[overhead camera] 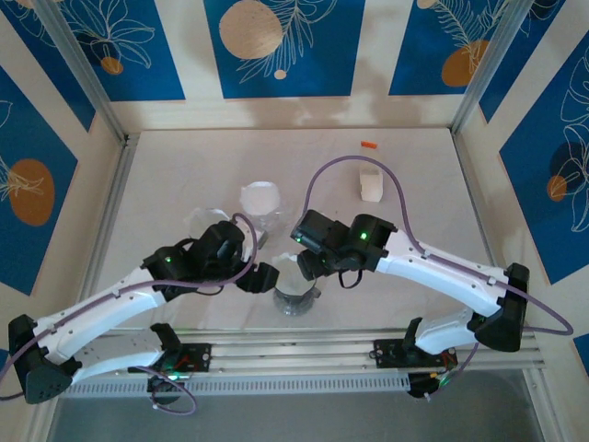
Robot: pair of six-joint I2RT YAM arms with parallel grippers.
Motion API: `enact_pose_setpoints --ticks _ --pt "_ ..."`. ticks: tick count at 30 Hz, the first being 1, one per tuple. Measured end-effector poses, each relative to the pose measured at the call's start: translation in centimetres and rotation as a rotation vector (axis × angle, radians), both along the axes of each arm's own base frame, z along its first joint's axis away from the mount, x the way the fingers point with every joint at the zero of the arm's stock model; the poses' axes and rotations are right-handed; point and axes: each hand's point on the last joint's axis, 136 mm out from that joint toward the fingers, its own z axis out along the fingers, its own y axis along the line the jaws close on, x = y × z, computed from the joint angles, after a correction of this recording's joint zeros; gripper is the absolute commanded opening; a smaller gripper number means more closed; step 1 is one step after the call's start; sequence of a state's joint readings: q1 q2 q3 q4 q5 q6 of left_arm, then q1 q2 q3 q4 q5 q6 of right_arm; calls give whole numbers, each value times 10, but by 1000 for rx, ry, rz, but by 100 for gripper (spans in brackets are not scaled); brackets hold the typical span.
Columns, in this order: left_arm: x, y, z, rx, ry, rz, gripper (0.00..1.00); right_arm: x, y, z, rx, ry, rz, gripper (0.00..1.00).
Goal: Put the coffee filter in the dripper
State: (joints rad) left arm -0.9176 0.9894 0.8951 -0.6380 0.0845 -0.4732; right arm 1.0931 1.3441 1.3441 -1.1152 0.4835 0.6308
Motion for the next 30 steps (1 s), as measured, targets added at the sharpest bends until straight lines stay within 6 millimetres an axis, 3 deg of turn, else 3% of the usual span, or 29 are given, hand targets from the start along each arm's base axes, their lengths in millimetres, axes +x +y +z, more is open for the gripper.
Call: enact_pose_setpoints --ticks 6,16,21,26,30 --pt "1 2 4 3 -8 8 77 2 0 13 23 -42 4 59" --pt "5 10 34 -40 -85 44 81 6 -5 47 110 -145 6 59" --pt "10 21 38 -20 -121 83 83 9 -7 48 107 -162 -3 59" --pt "10 26 46 -36 -149 96 78 9 -7 44 107 -165 -5 59" --pt "8 26 37 -26 -132 87 78 5 -15 33 93 -153 -9 57"
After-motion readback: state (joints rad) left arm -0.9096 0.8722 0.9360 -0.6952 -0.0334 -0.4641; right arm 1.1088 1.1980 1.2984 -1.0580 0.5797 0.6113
